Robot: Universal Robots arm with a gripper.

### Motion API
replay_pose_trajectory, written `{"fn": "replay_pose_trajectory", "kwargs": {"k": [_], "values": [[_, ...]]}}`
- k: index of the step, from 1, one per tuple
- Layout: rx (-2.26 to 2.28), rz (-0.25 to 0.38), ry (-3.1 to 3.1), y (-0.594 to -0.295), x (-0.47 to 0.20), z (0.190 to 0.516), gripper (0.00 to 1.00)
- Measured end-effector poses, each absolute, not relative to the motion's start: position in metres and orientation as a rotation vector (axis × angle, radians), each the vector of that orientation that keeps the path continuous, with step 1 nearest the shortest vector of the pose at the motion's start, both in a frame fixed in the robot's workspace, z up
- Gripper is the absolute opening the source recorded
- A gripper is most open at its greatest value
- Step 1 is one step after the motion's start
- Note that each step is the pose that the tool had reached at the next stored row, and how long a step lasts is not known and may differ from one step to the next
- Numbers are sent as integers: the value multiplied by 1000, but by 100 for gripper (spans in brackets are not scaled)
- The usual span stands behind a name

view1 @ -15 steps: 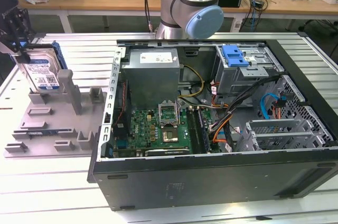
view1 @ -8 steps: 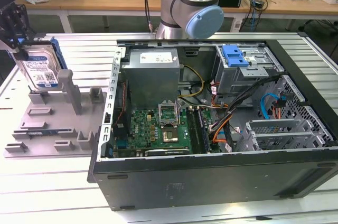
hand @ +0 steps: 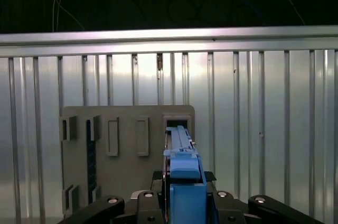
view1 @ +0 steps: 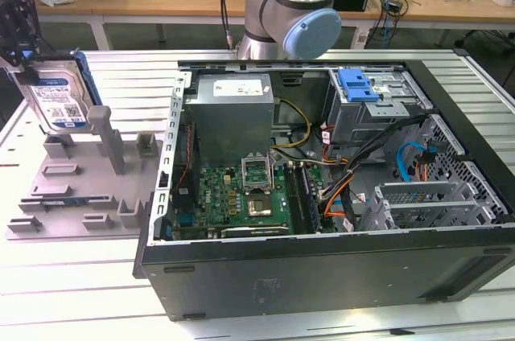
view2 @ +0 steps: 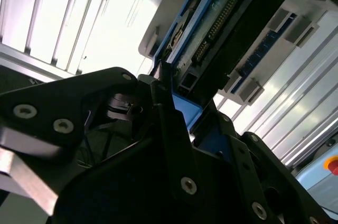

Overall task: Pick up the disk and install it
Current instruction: 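Pick up the disk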

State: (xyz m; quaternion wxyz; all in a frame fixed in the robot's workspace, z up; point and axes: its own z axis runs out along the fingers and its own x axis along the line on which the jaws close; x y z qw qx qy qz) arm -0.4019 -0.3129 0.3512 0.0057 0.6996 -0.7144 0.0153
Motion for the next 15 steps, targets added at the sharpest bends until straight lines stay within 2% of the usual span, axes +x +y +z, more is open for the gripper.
{"fn": "replay_pose_trajectory", "kwargs": {"k": [15], "values": [[2193,44,-2236,-315,-402,395,36]]}}
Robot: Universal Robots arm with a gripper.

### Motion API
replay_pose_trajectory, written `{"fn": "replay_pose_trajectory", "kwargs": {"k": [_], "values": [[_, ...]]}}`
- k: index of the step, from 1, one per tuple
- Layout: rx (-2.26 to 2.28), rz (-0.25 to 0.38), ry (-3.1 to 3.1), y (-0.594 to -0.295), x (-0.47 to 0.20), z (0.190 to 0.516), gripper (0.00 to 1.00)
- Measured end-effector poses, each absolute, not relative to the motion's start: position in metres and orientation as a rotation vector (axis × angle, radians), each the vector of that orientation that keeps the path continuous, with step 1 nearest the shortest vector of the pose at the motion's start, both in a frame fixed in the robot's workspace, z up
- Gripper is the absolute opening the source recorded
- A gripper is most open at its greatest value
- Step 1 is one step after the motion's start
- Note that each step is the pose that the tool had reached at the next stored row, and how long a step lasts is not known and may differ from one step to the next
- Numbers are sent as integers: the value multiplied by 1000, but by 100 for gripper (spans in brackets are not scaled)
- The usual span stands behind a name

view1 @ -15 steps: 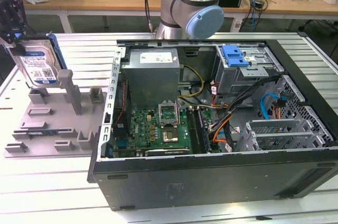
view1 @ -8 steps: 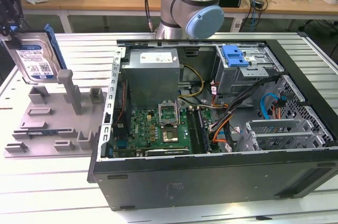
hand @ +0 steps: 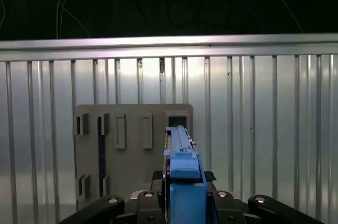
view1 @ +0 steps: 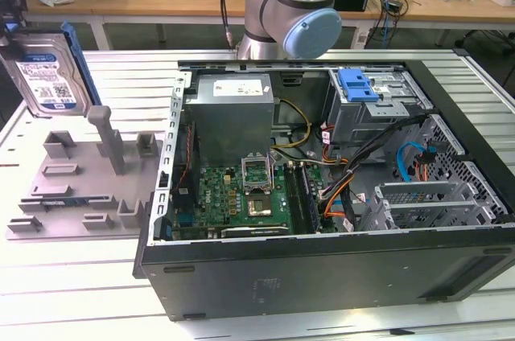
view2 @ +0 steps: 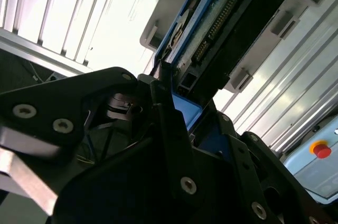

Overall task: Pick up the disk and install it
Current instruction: 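Pick up the disk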

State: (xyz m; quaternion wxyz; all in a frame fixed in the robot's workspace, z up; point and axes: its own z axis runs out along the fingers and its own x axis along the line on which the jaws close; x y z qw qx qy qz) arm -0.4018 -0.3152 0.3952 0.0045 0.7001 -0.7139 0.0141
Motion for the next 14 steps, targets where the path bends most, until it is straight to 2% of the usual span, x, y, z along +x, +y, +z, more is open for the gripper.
{"fn": "replay_pose_trajectory", "kwargs": {"k": [14], "values": [[2196,40,-2237,-317,-402,435,36]]}}
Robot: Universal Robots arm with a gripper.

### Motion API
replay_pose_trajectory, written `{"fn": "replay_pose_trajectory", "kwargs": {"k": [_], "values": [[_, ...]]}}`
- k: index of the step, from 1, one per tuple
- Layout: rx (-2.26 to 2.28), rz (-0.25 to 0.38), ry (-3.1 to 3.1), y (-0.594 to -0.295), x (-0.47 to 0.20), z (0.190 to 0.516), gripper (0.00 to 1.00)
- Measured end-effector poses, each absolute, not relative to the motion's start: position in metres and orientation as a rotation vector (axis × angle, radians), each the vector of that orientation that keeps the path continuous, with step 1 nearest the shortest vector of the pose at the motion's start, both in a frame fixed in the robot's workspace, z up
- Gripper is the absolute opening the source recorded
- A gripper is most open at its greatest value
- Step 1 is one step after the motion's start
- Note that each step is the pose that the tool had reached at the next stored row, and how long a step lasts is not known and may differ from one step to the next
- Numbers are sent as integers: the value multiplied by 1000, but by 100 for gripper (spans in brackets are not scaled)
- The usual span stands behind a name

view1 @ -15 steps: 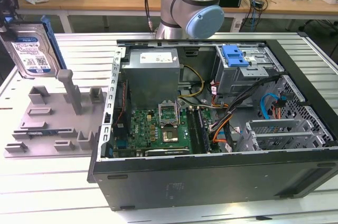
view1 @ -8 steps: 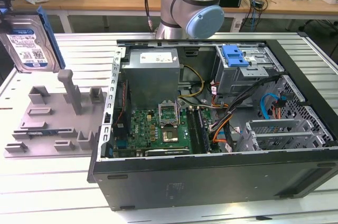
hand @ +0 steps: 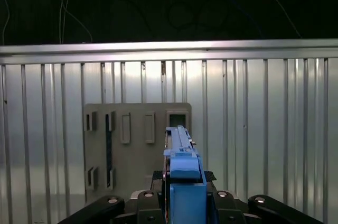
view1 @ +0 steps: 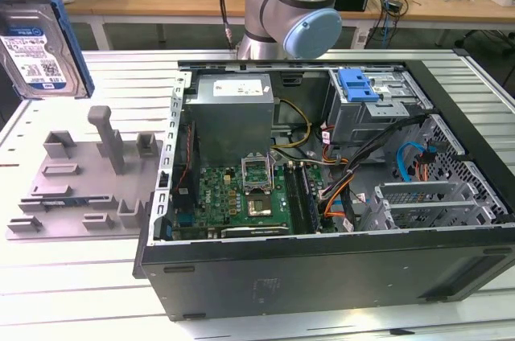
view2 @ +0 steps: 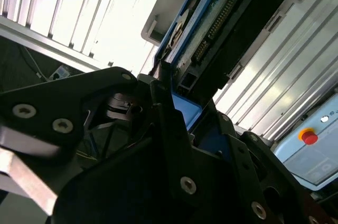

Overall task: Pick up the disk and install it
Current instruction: 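Pick up the disk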

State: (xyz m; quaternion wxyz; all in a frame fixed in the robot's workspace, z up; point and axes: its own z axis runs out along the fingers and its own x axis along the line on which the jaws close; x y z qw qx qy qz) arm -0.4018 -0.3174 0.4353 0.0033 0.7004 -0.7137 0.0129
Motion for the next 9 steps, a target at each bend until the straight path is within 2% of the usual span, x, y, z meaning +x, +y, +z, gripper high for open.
{"fn": "replay_pose_trajectory", "kwargs": {"k": [9], "values": [[2198,37,-2238,-319,-402,462,36]]}}
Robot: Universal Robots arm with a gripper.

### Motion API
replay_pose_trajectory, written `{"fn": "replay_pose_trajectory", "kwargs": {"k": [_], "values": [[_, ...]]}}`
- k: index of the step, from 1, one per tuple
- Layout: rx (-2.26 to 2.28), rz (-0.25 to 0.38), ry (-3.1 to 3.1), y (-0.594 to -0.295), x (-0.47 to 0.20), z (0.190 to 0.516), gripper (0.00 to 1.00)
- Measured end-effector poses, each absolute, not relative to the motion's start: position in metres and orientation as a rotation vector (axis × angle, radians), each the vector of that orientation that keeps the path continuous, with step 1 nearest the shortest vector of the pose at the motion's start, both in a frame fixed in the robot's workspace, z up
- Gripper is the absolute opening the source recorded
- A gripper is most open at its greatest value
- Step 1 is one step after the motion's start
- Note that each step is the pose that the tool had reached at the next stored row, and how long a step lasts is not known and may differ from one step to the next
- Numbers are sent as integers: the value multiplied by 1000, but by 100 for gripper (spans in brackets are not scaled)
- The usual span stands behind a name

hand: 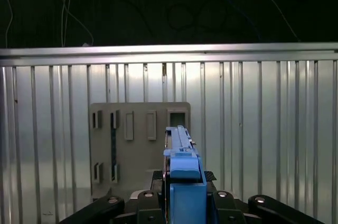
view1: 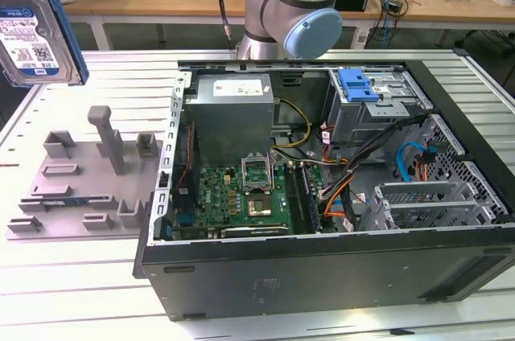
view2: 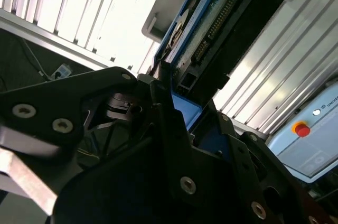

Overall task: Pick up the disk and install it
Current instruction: 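Pick up the disk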

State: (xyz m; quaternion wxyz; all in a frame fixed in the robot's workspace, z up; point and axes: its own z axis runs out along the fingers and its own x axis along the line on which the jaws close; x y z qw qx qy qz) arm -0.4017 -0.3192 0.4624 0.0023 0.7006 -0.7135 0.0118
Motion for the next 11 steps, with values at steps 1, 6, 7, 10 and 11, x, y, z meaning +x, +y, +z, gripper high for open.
{"fn": "replay_pose_trajectory", "kwargs": {"k": [1,6,7,10,11], "values": [[2198,37,-2238,-319,-402,465,36],[2199,35,-2239,-321,-402,481,36],[2199,35,-2239,-321,-402,481,36],[2199,35,-2239,-321,-402,482,36],[2199,35,-2239,-321,-402,482,36]]}}
